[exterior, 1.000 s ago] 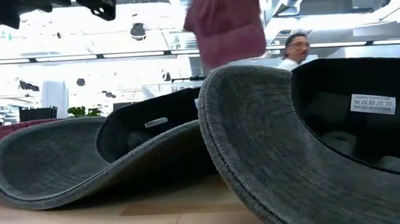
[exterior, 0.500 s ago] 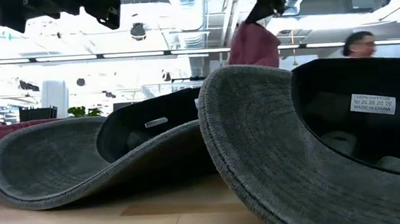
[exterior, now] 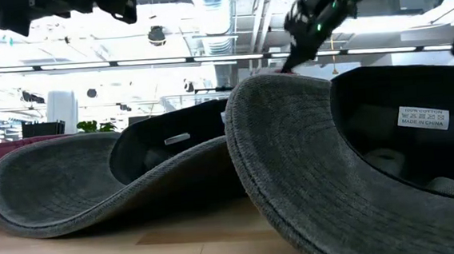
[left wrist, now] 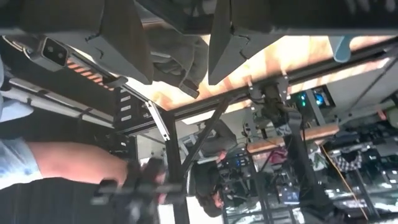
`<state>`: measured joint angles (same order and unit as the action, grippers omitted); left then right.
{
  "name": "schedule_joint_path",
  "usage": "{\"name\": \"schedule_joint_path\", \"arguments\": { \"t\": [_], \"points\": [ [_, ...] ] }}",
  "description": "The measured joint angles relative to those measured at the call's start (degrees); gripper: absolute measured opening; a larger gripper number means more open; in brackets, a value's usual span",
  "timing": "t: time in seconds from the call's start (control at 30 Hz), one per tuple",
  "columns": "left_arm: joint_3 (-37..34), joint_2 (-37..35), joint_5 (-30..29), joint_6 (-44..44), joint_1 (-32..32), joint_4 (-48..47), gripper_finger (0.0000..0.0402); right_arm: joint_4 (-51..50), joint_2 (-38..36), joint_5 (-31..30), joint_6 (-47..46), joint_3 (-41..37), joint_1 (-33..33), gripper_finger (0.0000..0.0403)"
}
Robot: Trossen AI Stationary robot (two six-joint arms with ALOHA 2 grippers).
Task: Pick & Place hat
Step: Put the right red cap into the blue bin, then put the red cap into the blue bin
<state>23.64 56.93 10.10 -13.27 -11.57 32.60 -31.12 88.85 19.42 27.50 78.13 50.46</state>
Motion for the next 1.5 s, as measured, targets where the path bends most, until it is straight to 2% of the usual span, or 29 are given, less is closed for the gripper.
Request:
{"name": "schedule_joint_path", "arguments": {
  "t": [0.17, 0.37, 0.63, 0.77, 1.0, 1.1, 1.17, 1.23, 1.37, 1.4, 1.43, 1.5],
  "points": [
    [0.00, 0.00, -0.01, -0.44, 0.00, 1.75, 0.0154, 0.25, 6.15, -0.01, 0.03, 0.00, 3.70, 0.0000],
    [0.00, 0.00, 0.00, -0.46, 0.00, 2.18, 0.0154, 0.29, 9.96, -0.04, 1.01, 0.00, 4.29, 0.0000],
    [0.00, 0.00, -0.01, -0.46, 0.00, 2.40, 0.0154, -0.13, 8.48, -0.55, 1.03, 0.00, 3.52, 0.0004],
    [0.00, 0.00, 0.01, -0.44, 0.00, 2.44, 0.0154, -2.29, 6.22, -0.95, 0.99, 0.00, 2.97, 0.0033],
    [0.00, 0.00, 0.01, -0.39, 0.00, 2.64, 0.0154, -7.92, -0.54, -11.41, -1.94, 0.00, 2.85, 0.0111],
    [0.00, 0.14, 0.84, 3.49, 0.00, 2.48, 0.0154, -8.32, -4.59, -12.95, -3.10, 0.00, 3.20, 0.0131],
    [0.00, 0.20, 1.10, 6.00, -0.02, 1.77, 0.0154, -8.27, -8.28, -17.19, -4.14, -0.02, 3.25, 0.0135],
    [0.00, 0.20, 1.10, 6.23, -0.02, 1.77, 0.0154, -5.98, -12.74, -23.97, -5.05, -0.02, 3.25, 0.0131],
    [0.00, 0.20, 1.08, 3.66, 0.00, 1.76, 0.0154, 4.24, -22.16, -45.72, -11.41, 0.01, 2.92, 0.0109],
    [0.00, 0.20, 1.08, 3.16, 0.00, 1.75, 0.0154, 6.39, -24.01, -48.41, -11.74, 0.06, 2.79, 0.0103],
    [0.00, 0.20, 1.08, 2.99, 0.00, 1.74, 0.0154, 7.03, -25.46, -48.29, -11.32, 0.37, 2.89, 0.0097],
    [0.00, 0.20, 1.08, 3.03, 0.00, 1.78, 0.0154, 0.69, -26.77, -39.23, -13.40, 3.35, 4.01, 0.0087]
  ]
}}
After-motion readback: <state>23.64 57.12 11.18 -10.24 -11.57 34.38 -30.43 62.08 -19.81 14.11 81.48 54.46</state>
